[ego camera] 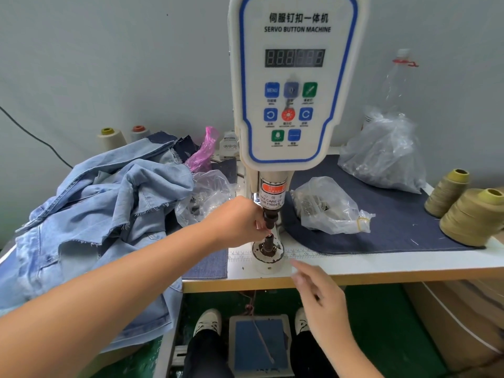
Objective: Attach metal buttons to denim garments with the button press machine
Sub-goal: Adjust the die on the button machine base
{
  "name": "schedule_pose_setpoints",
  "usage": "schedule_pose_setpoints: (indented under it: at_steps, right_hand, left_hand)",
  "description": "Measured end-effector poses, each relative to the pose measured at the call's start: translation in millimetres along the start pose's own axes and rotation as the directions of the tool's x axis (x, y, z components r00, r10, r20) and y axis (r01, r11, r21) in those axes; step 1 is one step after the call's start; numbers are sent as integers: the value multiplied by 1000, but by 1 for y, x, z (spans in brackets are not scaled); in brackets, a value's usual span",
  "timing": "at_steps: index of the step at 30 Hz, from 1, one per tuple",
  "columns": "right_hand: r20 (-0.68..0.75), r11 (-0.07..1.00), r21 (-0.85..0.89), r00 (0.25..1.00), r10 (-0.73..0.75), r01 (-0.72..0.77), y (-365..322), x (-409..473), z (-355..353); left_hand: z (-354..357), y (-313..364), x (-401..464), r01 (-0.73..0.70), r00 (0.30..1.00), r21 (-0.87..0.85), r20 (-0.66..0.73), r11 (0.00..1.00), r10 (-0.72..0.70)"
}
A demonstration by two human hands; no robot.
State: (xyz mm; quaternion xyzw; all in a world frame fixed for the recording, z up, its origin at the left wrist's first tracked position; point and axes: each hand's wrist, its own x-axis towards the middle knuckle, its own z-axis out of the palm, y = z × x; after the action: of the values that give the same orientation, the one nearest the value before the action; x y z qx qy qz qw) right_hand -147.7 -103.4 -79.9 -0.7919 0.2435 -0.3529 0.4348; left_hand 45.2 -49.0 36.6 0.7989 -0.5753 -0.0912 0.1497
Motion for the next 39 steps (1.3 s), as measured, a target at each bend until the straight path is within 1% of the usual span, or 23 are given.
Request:
schedule_pose_setpoints:
  at_steps: [1, 2, 4, 6, 12, 17, 25, 29, 32, 34, 36, 37, 38, 39]
  right_hand:
    - [31, 992, -75, 995, -94, 97, -6, 11, 4]
    - [60, 977, -143, 987, -149, 156, -12, 22, 8]
    - [68, 938, -268, 976, -208, 219, -19, 40, 11]
    - [59, 900, -350, 965, -257, 261, -19, 51, 11]
    - [118, 809, -463, 930, -349, 362, -14, 56, 3]
    - [209, 680, -556, 873, -441, 477, -16, 68, -5]
    - [317, 604, -563, 822, -473, 564, -16, 80, -8]
    - [355, 550, -579, 794, -494, 602, -19, 85, -11]
    - [386, 495, -598, 768, -511, 630, -20, 85, -13]
    - [422, 459, -597, 745, -517, 657, -21, 88, -13]
    - [460, 434, -586, 722, -517, 685, -21, 94, -15]
    - [470, 445, -565, 714, -519, 695, -21, 96, -17]
    - [458, 498, -530, 726, -513, 687, -21, 98, -20]
    - [413, 583, -481, 756, -508, 655, -20, 99, -24]
  left_hand:
    - [0, 1, 0, -8, 1000, 3, -4, 1000, 8]
    - [-1, 1, -1, -15, 1000, 7, -6, 1000, 15]
    - [-1, 1, -1, -18, 1000, 4, -5, 1000, 18]
    - [0, 0, -1, -16, 1000, -8, -16, 1000, 15]
    - [0, -3, 0, -34, 998, -52, -48, 998, 31]
    - [2, -4, 1, -31, 998, -82, -52, 996, 26]
    - [1, -3, 1, -30, 999, -68, -38, 997, 27]
    - [2, -9, 2, -25, 999, -163, -32, 986, 20]
    - [4, -17, 0, 7, 1000, -232, -25, 973, -14]
    - [7, -24, -1, 35, 999, -257, -21, 966, -42]
    - [12, -34, -2, 57, 996, -252, -46, 966, -71]
    - [15, -39, -2, 68, 994, -248, -68, 966, -88]
    - [20, -44, -3, 81, 990, -246, -96, 966, -107]
    - [25, -50, -4, 95, 983, -241, -130, 966, -129]
